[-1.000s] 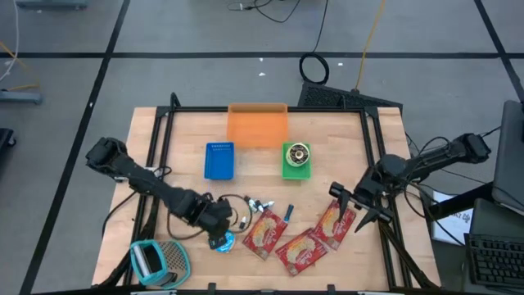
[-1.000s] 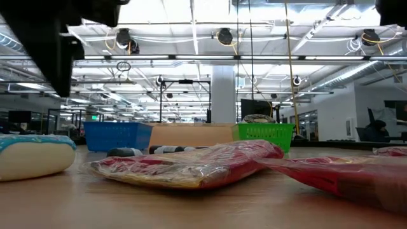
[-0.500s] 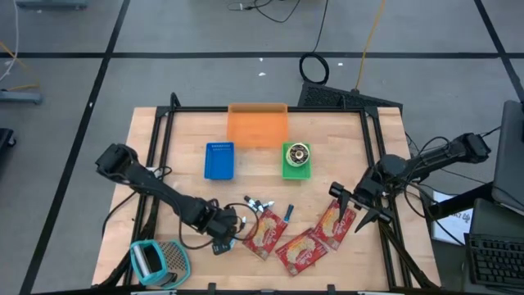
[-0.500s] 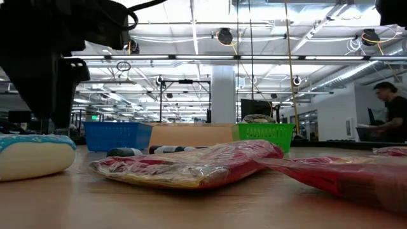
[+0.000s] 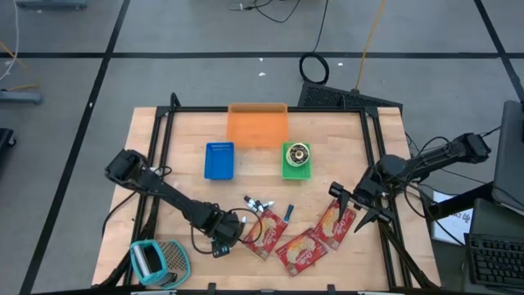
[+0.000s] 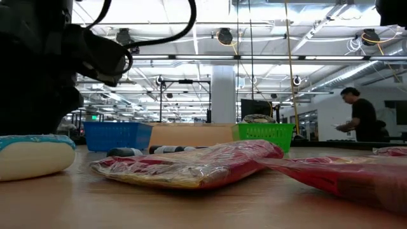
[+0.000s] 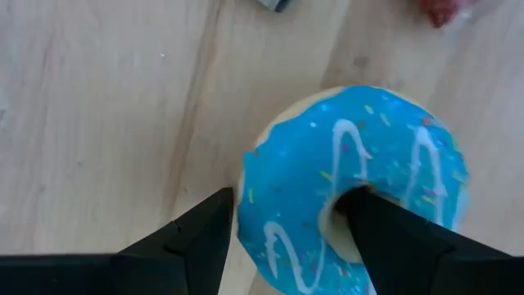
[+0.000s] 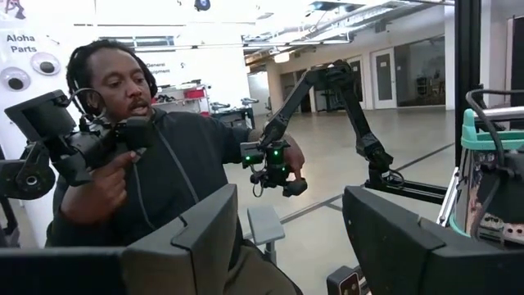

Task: Pick & Place Food Item
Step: Put the blue doughnut into the green bin

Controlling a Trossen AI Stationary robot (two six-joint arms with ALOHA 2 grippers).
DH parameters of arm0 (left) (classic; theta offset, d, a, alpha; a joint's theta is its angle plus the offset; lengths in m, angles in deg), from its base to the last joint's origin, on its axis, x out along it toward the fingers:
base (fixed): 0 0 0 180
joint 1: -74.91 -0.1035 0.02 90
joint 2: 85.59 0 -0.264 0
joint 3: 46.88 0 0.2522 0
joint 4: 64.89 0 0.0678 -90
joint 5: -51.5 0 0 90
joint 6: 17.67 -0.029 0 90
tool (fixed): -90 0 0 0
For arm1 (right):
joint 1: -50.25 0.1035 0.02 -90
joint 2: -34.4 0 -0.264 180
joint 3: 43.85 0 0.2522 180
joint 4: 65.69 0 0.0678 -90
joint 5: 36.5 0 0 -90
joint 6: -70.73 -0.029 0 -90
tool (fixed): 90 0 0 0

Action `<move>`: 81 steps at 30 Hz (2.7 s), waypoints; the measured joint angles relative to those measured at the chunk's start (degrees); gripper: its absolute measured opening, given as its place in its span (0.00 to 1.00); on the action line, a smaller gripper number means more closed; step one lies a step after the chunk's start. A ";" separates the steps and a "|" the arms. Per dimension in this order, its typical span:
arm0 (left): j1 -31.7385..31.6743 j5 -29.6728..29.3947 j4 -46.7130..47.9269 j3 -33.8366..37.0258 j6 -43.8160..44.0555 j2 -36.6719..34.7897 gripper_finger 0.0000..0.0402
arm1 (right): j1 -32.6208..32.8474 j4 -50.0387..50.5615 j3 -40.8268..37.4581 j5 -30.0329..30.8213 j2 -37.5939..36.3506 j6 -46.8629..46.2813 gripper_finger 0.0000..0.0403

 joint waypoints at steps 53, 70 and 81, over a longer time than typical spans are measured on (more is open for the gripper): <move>-16.92 -50.92 -38.40 0.03 -43.49 -15.62 0.12 | -0.93 5.72 0.00 69.14 15.88 24.58 0.52; -19.19 -56.56 -41.32 27.01 -36.82 -39.32 0.12 | -3.29 18.00 0.00 73.26 8.55 25.40 0.52; -26.95 -33.88 -93.58 41.36 -51.28 -37.09 0.12 | -9.54 16.03 -0.03 64.00 10.67 20.42 0.52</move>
